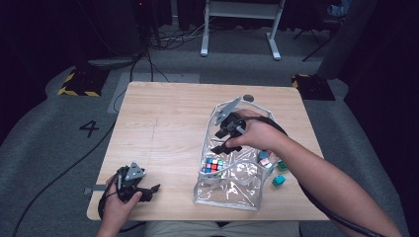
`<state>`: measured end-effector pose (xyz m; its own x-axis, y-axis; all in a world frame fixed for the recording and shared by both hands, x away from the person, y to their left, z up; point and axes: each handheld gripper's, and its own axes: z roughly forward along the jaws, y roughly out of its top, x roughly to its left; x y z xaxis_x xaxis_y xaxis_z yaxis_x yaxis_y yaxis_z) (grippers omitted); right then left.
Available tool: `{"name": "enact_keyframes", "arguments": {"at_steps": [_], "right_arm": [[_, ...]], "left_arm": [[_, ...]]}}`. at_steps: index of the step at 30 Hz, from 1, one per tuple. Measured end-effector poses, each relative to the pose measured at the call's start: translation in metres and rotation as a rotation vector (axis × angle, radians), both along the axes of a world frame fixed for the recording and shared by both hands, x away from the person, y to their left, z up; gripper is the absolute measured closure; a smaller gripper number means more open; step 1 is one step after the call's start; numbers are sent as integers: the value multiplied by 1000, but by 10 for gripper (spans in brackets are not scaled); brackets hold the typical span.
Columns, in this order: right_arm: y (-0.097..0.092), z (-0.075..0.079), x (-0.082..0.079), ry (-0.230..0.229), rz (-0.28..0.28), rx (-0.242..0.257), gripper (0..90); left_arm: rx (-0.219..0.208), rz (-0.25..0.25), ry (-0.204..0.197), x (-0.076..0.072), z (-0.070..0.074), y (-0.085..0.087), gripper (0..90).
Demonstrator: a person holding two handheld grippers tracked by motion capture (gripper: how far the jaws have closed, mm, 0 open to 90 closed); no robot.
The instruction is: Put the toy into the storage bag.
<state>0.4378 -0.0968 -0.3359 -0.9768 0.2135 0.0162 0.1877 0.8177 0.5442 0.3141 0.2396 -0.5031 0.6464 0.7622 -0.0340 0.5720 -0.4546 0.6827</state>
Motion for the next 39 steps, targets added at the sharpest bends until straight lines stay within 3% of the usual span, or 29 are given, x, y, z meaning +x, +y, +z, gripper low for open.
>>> {"name": "enact_keyframes", "arguments": {"at_steps": [9, 13, 17, 25, 30, 39], "right_arm": [[-33, 46, -9, -34, -67, 96, 389], [-44, 56, -10, -52, -85, 112, 389], [-66, 68, -11, -71, -125, 133, 389], [-103, 78, -16, -84, -193, 172, 389], [-138, 82, -20, -92, -268, 200, 388], [-184, 70, -21, -80, -362, 240, 387]], "left_arm": [[2, 0, 0, 0, 0, 0, 160], [1, 0, -1, 0, 0, 0, 160], [1, 0, -1, 0, 0, 0, 160], [1, -1, 0, 0, 0, 0, 159], [-1, 0, 2, 0, 0, 0, 159], [-2, 2, 2, 0, 0, 0, 159]]}}
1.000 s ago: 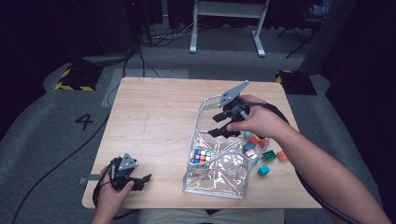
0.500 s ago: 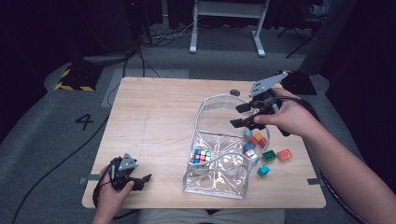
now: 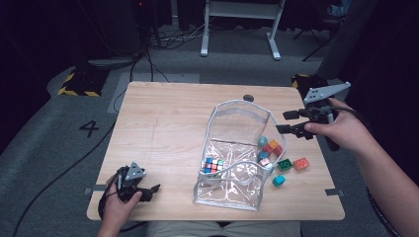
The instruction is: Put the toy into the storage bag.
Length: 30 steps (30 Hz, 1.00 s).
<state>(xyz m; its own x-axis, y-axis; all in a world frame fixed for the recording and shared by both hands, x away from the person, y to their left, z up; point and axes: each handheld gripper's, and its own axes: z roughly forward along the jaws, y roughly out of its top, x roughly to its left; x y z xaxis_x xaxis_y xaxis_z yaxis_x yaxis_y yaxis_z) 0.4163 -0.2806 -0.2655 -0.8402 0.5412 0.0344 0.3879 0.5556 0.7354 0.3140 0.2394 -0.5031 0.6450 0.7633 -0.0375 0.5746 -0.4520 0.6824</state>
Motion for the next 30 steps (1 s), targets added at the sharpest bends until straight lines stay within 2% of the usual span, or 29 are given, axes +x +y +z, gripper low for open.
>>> {"name": "enact_keyframes", "arguments": {"at_steps": [1, 5, 7, 12, 16, 18, 20, 22, 30], "right_arm": [[-11, -4, -1, 2, -20, 0, 387], [-25, -7, -1, 1, -46, 13, 387], [-40, -10, -2, -2, -89, 19, 386], [-59, -16, -2, -6, -134, 22, 386], [-74, -33, -3, 9, -178, -11, 386], [-76, -35, -3, 10, -181, -14, 386], [-82, -44, -3, 17, -204, -12, 385], [-83, -46, -4, 20, -210, -7, 384], [-93, -64, -4, 22, -241, -1, 369]], "left_arm": [[2, -2, 0, 0, 0, 0, 159], [2, -2, -1, 0, 0, 0, 159], [4, -3, -2, 0, 0, 0, 159], [4, -2, -3, 0, 0, 0, 159], [-1, 1, 0, 0, 0, 0, 158], [-3, 3, 5, 0, 0, -1, 156], [11, 5, -11, 1, 0, 0, 154], [10, 3, -12, 1, 0, 0, 154], [9, 2, -4, 1, 0, 0, 153]]}}
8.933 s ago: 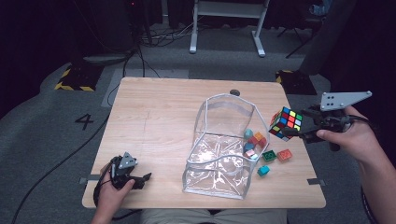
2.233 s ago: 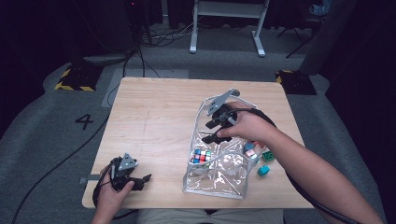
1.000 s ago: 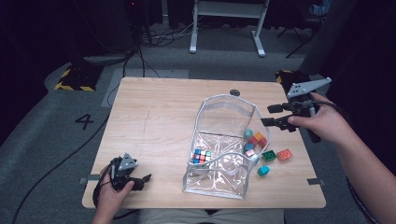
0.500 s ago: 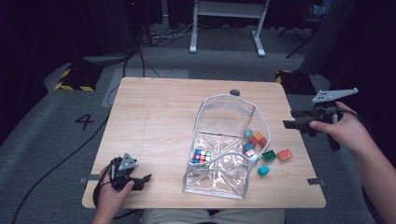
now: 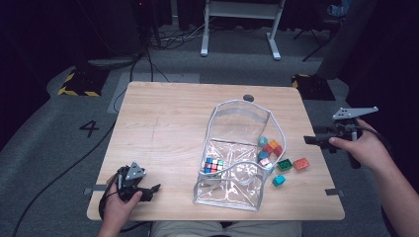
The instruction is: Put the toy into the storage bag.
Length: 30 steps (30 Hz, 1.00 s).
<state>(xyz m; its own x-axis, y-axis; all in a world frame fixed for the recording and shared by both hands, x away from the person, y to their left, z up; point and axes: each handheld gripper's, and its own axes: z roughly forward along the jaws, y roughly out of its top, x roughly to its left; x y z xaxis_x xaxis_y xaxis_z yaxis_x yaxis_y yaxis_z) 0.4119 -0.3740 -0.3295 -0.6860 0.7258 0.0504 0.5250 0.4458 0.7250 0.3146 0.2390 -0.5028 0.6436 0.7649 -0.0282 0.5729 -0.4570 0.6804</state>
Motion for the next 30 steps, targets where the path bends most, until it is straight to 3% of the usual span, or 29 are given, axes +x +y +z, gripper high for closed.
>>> {"name": "enact_keyframes", "arguments": {"at_steps": [7, 21, 30], "right_arm": [[-3, -16, -4, -21, -31, 3, 356], [7, -73, -10, 29, -35, -9, 360], [10, -99, -12, 43, -42, -32, 358]], "left_arm": [[2, 0, -7, 0, 0, 0, 153], [2, -5, -4, 1, 0, 0, 151], [3, 0, -4, 1, 0, 0, 151]]}}
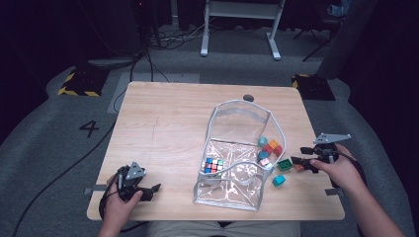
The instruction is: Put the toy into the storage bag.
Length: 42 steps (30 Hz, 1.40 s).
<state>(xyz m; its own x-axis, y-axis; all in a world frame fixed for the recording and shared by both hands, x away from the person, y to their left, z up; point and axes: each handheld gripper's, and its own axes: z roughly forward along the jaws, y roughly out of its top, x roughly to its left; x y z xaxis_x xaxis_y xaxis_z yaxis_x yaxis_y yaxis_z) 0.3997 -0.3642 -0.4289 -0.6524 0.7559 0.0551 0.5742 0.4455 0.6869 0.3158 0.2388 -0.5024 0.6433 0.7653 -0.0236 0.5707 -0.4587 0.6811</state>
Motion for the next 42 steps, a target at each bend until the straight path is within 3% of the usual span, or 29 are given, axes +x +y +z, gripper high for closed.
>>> {"name": "enact_keyframes", "arguments": {"at_steps": [13, 26, 31, 42], "right_arm": [[21, -29, -4, 33, 45, -16, 302], [35, -48, 1, 57, 29, -45, 287], [35, -49, 2, 57, 24, -84, 423], [25, -34, 2, 55, 12, -45, 432]], "left_arm": [[-3, 5, 0, 0, 0, -1, 151], [-1, 3, 0, 0, 0, -1, 151], [-1, 4, -1, 0, 0, -1, 151], [0, 3, 0, 0, 0, -1, 151]]}}
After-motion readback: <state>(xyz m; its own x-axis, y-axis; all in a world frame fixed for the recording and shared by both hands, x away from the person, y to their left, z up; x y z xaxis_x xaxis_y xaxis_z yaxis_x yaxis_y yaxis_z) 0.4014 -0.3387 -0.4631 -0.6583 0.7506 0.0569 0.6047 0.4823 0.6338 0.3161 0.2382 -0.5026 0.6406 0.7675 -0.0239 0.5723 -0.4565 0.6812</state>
